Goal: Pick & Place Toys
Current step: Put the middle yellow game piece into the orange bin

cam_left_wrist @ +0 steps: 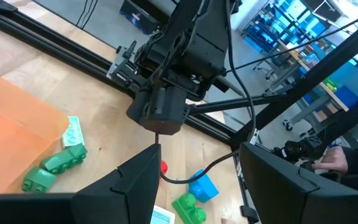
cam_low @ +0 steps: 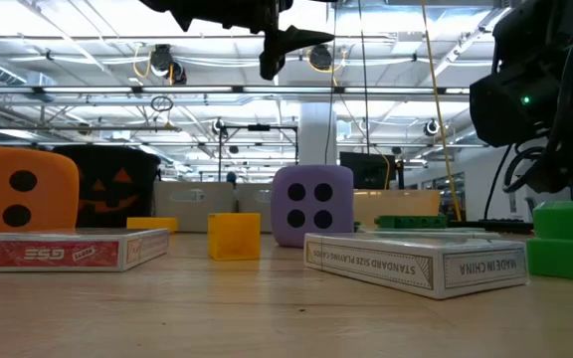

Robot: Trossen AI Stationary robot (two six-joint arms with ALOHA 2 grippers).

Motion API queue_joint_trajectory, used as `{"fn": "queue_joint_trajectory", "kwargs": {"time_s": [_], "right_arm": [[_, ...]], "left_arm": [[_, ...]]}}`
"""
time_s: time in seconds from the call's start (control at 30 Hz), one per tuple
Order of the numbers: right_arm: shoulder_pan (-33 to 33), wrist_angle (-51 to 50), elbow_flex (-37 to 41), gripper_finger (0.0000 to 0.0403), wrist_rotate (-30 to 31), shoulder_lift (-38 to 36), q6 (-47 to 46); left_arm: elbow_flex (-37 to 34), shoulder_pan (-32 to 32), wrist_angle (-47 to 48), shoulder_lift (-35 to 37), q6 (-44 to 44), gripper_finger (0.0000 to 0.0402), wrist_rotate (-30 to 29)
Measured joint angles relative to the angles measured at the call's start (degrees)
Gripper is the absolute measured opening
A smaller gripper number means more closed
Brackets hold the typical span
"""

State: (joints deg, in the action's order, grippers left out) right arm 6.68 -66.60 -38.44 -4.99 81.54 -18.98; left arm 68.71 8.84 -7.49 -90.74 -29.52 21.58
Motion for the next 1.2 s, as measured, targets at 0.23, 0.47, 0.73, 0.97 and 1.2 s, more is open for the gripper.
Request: {"fn": "queue_joint_trajectory", "kwargs": {"time_s": [0.23,0.47,0.73,0.97,1.2], "right_arm": [[0.0,0.1,-0.2,0.0131,0.0,-1.3,-0.7],[0.0,0.3,-3.6,0.0129,0.2,-7.2,-5.0],[-2.7,3.9,-10.5,0.0129,0.6,-16.3,-12.1],[-8.5,18.0,-13.7,0.0130,0.6,-23.2,-14.8],[-12.8,39.8,-13.8,0.0130,0.2,-26.7,-15.4]], "left_arm": [[0.0,0.0,0.0,0.0,-0.6,0.0227,0.1],[0.0,0.0,0.0,0.0,-0.6,0.0227,1.1],[0.0,0.4,0.0,0.0,-0.8,0.0227,1.1],[0.0,0.9,-0.4,0.0,-0.8,0.0227,1.1],[0.0,0.1,-6.1,0.0,-0.1,0.0227,1.0]]}}
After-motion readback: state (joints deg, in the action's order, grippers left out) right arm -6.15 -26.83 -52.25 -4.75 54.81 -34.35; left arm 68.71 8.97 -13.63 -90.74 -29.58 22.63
